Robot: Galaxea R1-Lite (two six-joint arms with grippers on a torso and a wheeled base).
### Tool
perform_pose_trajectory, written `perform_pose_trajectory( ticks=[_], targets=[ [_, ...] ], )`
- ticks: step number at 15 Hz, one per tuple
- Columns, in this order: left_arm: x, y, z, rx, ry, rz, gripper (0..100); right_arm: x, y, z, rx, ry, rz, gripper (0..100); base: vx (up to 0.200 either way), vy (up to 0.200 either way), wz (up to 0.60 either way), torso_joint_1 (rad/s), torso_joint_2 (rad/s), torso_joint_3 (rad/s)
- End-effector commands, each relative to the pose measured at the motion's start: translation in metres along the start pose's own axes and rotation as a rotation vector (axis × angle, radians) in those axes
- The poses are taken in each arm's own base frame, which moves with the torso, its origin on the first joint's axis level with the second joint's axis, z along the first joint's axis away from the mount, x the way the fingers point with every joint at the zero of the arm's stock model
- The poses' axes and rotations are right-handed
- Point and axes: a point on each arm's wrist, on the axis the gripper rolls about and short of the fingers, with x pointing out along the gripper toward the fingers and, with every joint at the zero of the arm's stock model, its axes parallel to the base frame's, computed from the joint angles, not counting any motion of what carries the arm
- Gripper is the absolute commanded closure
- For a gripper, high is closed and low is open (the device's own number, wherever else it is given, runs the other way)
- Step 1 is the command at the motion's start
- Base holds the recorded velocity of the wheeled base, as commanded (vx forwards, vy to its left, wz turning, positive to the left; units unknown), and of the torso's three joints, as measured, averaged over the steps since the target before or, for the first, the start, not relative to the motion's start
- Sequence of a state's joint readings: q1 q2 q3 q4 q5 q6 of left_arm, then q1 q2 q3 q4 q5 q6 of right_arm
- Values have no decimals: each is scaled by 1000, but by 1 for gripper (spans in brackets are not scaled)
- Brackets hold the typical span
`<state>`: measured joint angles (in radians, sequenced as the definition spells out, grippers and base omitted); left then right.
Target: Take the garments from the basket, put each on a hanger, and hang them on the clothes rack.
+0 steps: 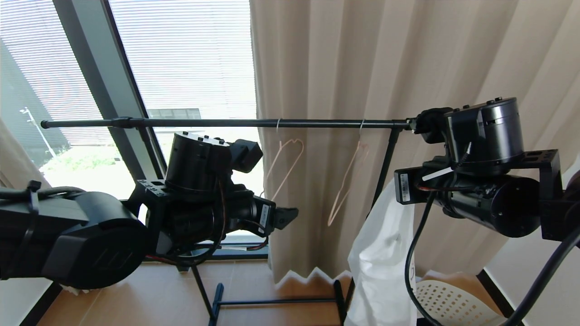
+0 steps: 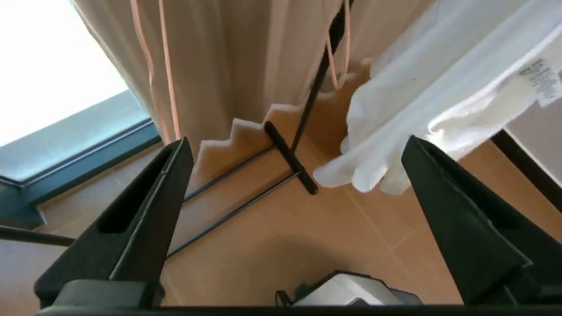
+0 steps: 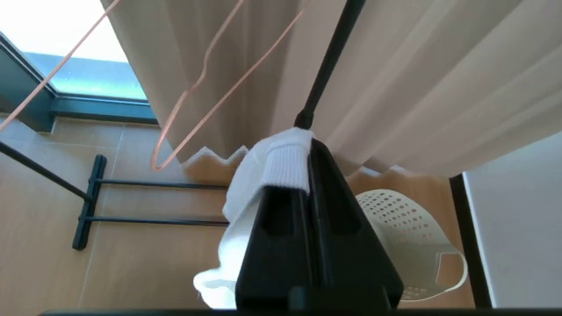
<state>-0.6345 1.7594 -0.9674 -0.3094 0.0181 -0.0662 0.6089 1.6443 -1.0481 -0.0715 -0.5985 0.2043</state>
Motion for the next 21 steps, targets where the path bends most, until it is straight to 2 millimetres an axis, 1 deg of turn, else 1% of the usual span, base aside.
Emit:
perform_pose_trajectory(
  ticks=[1,2,4,5,6,7,9,13,15,18,20,21],
  targets=[
    [18,18,4,-12,3,52,0,0,-1,-2,-8,6,-1,100,0,0,0,0,0,0],
    [28,25,8,-19,-1,71,0,-3,-2,0,-2,-2,1,100,0,0,0,0,0,0],
    [38,34,12,-24,-11,90,0,-6,-3,2,1,-11,3,100,0,0,0,0,0,0],
    [61,43,22,-19,-34,115,0,-8,-5,4,0,-20,4,100,0,0,0,0,0,0],
    [75,46,26,-21,-46,132,0,-9,-5,4,1,-21,5,100,0,0,0,0,0,0],
    [90,48,26,-23,-45,152,0,-11,-6,5,3,-26,7,100,0,0,0,0,0,0],
    [114,53,24,-25,-43,176,0,-12,-6,5,3,-28,7,100,0,0,0,0,0,0],
    [138,63,19,-32,-39,195,0,-13,-6,5,4,-30,7,100,0,0,0,0,0,0],
    [145,67,15,-35,-29,202,0,-13,-6,5,4,-30,7,100,0,0,0,0,0,0],
    [154,69,5,-39,-2,219,0,-13,-6,5,3,-28,7,100,0,0,0,0,0,0],
    [165,70,-6,-39,24,228,0,-13,-6,3,0,-25,8,100,0,0,0,0,0,0],
    [169,71,-8,-41,24,231,0,-13,-6,3,0,-25,8,100,0,0,0,0,0,0]
  ],
)
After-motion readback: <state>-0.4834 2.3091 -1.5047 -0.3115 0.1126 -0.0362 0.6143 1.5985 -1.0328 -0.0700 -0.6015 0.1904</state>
